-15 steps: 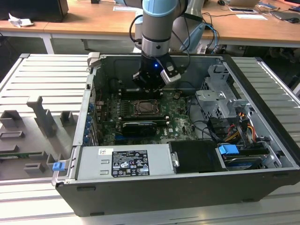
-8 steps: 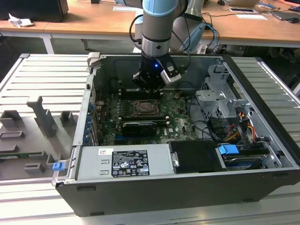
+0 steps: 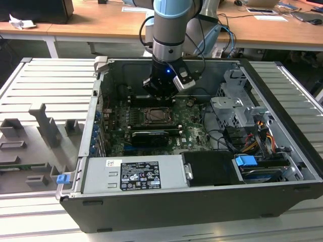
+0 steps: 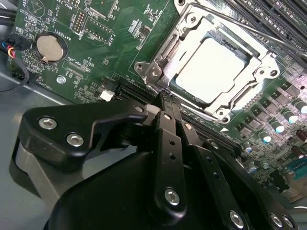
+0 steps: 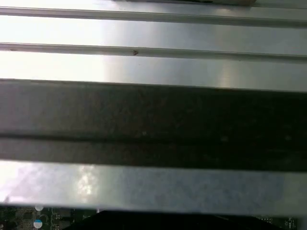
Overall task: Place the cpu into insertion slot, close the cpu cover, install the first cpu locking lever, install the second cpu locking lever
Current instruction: 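Install the second cpu locking lever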
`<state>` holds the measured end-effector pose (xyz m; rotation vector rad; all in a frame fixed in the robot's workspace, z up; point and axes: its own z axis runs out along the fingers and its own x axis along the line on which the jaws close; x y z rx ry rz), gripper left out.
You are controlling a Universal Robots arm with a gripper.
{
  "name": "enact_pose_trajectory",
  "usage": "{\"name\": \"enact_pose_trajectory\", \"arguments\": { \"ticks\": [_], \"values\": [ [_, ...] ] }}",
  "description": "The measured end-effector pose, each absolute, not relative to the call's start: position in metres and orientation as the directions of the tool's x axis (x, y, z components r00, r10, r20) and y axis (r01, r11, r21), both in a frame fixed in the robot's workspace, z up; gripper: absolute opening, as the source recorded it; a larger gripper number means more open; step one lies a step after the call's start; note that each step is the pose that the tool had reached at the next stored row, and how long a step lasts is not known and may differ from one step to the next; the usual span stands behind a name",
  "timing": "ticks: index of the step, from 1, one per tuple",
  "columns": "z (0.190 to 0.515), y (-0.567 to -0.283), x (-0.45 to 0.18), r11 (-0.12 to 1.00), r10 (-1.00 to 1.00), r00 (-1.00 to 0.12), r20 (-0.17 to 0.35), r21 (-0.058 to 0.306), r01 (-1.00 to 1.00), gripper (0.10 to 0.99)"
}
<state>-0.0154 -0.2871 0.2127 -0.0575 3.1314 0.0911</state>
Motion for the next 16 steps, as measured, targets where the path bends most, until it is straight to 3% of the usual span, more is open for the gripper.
{"name": "enact_pose_trajectory", "arguments": {
  "ticks": [16],
  "values": [
    [0.2127, -0.2913, -0.0155, 0.998, -0.036, -0.999, -0.009, 0.058, -0.037, 0.106]
  ]
}}
